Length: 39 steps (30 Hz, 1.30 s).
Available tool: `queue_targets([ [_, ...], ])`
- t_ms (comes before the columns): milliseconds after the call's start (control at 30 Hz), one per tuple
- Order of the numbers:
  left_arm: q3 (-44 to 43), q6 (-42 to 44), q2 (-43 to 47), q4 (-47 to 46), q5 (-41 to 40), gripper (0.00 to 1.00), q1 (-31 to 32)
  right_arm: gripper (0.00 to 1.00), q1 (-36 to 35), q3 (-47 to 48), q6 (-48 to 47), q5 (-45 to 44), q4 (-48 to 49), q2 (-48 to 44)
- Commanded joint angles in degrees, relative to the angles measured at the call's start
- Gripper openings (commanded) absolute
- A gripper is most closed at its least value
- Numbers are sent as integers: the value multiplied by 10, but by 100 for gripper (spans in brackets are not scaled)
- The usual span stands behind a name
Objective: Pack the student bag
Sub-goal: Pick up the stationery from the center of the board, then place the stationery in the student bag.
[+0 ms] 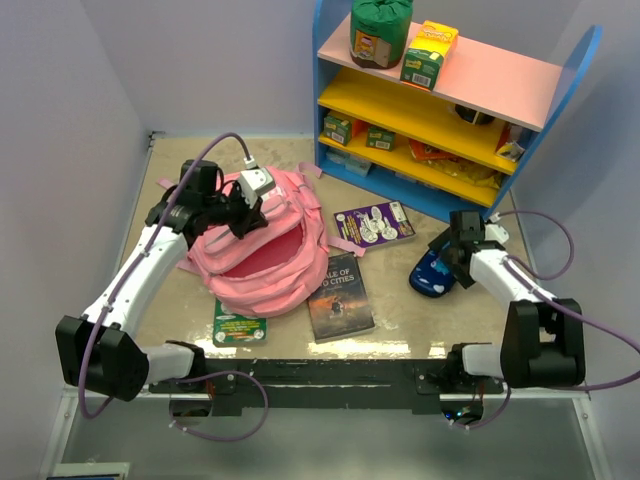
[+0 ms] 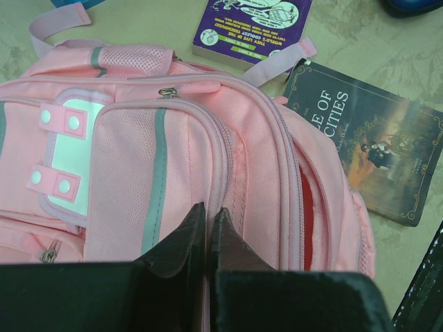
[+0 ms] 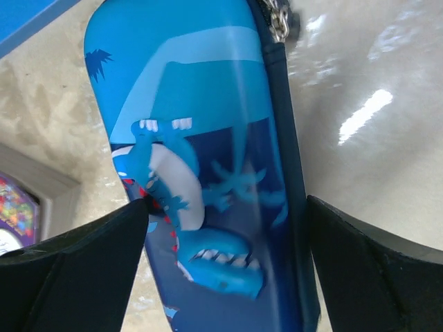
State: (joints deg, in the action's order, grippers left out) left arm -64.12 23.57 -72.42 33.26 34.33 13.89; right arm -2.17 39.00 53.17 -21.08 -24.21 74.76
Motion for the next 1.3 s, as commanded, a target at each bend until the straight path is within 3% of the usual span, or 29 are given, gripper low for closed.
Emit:
queue_targets([
  [0, -13, 0, 4, -59, 16, 0, -8, 99, 2, -26, 9, 53, 48, 49],
  [100, -21, 7, 3, -48, 14, 0, -9, 99, -2, -26, 9, 73, 79, 65],
  [300, -24, 4, 2, -47, 12, 0, -9, 99, -12, -41, -15, 97, 130, 3],
  [400, -24, -2, 0, -51, 14, 0, -9, 86, -12, -46, -19, 87, 133, -20],
  [433, -25, -5, -1, -51, 15, 0, -9, 70, -12, -46, -21, 83, 126, -23],
  [533, -27, -9, -2, -52, 18, 0, -9, 51, -12, -53, -27, 81, 124, -39],
  [733, -32, -12, -3, -48, 23, 0, -9, 28, -14, -57, -31, 91, 111, -116],
  [833, -40, -15, -1, -46, 23, 0, -9, 26, -37, -45, -24, 104, 90, -157],
  [1000, -66, -28, 3, -43, 24, 0, -9, 23, -169, -13, 2, 104, 81, -205],
  [1100, -79, -33, 6, -42, 21, 0, -9, 11, -217, -3, 18, 176, 138, -196],
  [1267, -79, -44, 22, -51, 25, 0, -9, 16, -287, 43, 25, 279, 257, -120],
])
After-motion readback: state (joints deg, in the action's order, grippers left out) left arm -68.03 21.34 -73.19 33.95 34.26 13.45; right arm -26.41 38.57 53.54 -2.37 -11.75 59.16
